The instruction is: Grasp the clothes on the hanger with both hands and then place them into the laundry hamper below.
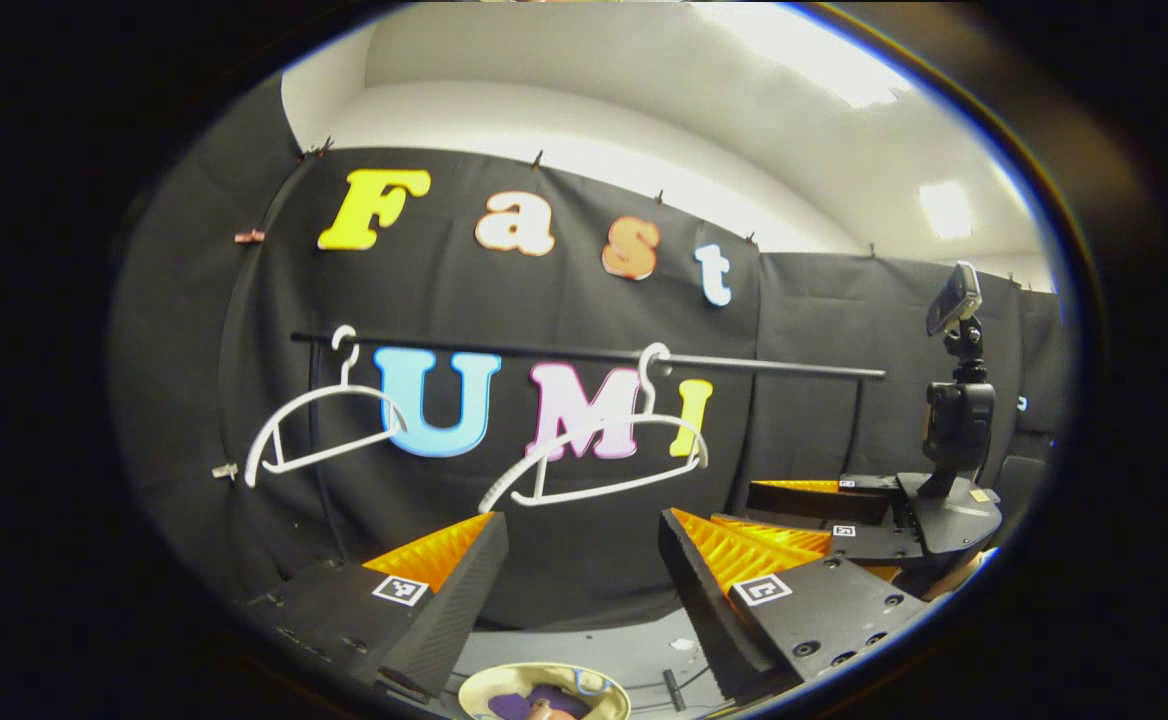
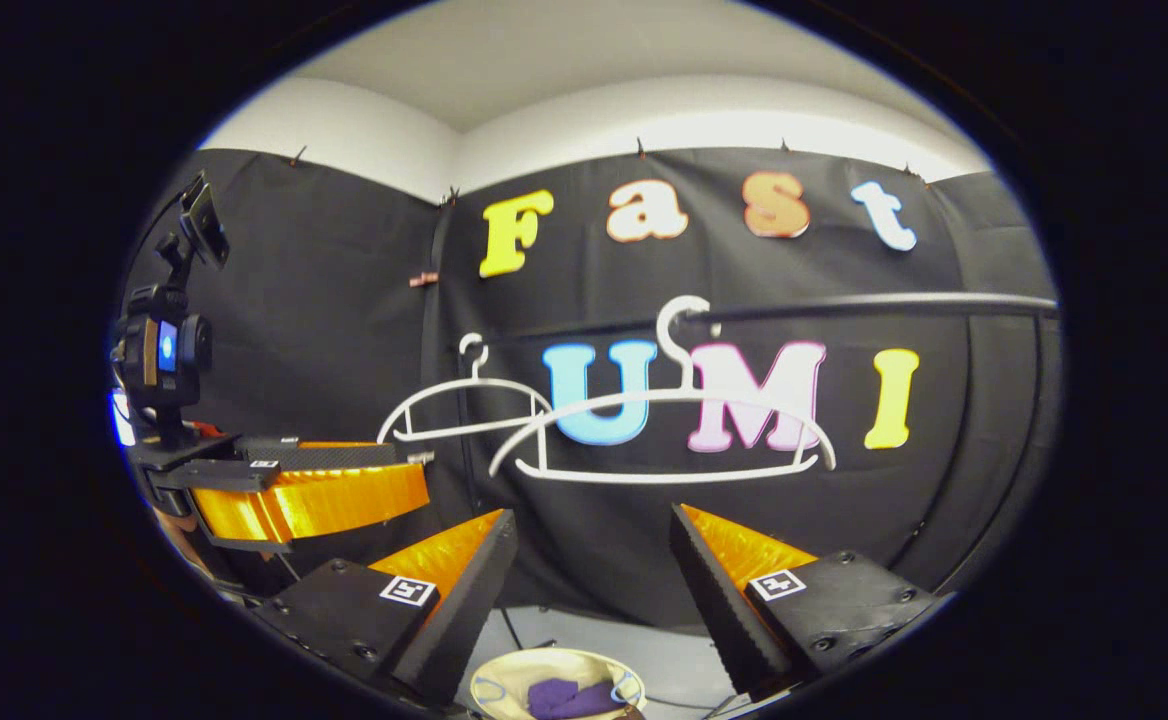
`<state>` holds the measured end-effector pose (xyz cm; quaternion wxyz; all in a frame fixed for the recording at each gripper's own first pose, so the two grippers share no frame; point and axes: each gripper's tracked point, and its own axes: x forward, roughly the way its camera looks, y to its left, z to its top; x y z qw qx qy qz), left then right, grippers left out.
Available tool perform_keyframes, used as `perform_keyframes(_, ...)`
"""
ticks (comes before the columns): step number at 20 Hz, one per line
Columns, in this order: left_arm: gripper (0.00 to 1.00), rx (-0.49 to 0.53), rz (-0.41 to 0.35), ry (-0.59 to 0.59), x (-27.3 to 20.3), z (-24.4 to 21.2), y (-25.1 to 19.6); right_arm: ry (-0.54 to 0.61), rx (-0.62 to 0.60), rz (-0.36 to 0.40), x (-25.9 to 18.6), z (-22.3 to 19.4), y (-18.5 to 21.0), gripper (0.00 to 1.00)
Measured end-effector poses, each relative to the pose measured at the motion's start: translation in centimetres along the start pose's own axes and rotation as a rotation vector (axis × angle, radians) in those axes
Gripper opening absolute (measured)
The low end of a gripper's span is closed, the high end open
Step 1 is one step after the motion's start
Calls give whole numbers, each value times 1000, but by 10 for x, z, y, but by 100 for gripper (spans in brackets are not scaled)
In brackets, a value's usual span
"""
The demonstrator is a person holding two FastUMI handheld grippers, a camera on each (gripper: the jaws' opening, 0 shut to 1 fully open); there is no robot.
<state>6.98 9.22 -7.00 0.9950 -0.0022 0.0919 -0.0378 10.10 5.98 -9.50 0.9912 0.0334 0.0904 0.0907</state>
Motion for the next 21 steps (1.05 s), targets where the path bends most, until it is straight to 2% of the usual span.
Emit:
perform_keyframes(5, 92, 56, -39, -80, -45, 13, -22, -131, -63, -90, -51, 27, 13, 99)
perform_keyframes(9, 95, 61, -65, -104, -66, 18, -39, -166, -61, -91, -77, 38, 25, 99)
perform_keyframes(10, 95, 63, -61, -110, -70, 21, -40, -175, -60, -91, -79, 42, 25, 95)
perform_keyframes(12, 95, 67, -54, -113, -74, 22, -41, -182, -56, -89, -87, 46, 25, 97)
perform_keyframes(13, 95, 64, -55, -110, -75, 22, -42, -183, -53, -91, -89, 47, 25, 95)
perform_keyframes(15, 95, 65, -48, -108, -78, 23, -44, -181, -49, -90, -93, 47, 24, 99)
perform_keyframes(17, 95, 65, -49, -101, -79, 22, -46, -179, -46, -87, -94, 47, 23, 99)
perform_keyframes(19, 95, 64, -50, -82, -76, 19, -47, -176, -47, -84, -93, 46, 21, 95)
perform_keyframes(21, 95, 68, -44, -76, -74, 18, -47, -172, -47, -73, -93, 46, 23, 95)
